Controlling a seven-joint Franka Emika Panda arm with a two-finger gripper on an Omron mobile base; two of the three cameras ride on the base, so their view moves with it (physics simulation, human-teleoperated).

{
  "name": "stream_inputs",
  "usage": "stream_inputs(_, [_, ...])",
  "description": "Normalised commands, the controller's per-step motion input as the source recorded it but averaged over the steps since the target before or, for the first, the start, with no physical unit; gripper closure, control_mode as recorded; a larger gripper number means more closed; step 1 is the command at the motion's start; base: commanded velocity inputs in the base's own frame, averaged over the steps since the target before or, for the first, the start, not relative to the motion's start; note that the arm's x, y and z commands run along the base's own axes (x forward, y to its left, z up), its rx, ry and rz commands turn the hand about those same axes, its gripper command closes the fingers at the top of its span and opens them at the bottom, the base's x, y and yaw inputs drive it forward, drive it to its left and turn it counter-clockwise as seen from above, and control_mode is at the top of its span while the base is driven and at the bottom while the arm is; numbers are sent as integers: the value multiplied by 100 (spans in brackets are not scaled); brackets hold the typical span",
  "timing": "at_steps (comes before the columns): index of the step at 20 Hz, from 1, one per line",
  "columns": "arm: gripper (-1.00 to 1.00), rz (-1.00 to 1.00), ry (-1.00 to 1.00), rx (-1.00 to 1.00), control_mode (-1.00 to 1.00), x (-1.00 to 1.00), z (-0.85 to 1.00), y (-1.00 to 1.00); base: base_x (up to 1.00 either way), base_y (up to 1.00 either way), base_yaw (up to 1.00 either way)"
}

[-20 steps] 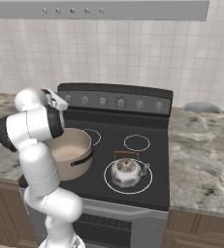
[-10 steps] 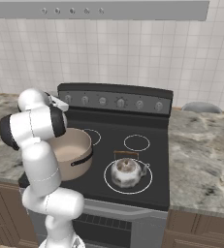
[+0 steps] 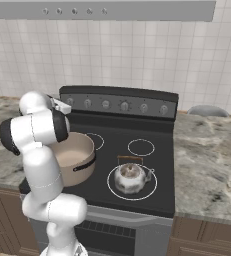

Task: Pick the kettle from the cabinet and place it on a stove burner. Then pick the pot from the counter and place it on another stove burner. Finally, turn both burners on.

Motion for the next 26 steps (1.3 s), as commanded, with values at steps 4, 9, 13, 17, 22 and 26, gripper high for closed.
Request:
stream_inputs(4, [-100, 0, 0, 0, -100, 0, 0, -1, 0, 0, 0])
stream_inputs(9, [-100, 0, 0, 0, -100, 0, 0, 0, 0, 0, 0])
stream_inputs(13, [-100, 0, 0, 0, -100, 5, -4, 0, 0, 0, 0])
stream_inputs(17, [-100, 1, 0, 0, -100, 6, -2, 0, 0, 0, 0])
stream_inputs(22, [-100, 4, 0, 0, -100, 6, -6, 0, 0, 0, 0])
stream_inputs(26, [-100, 7, 0, 0, -100, 6, -11, 0, 0, 0, 0])
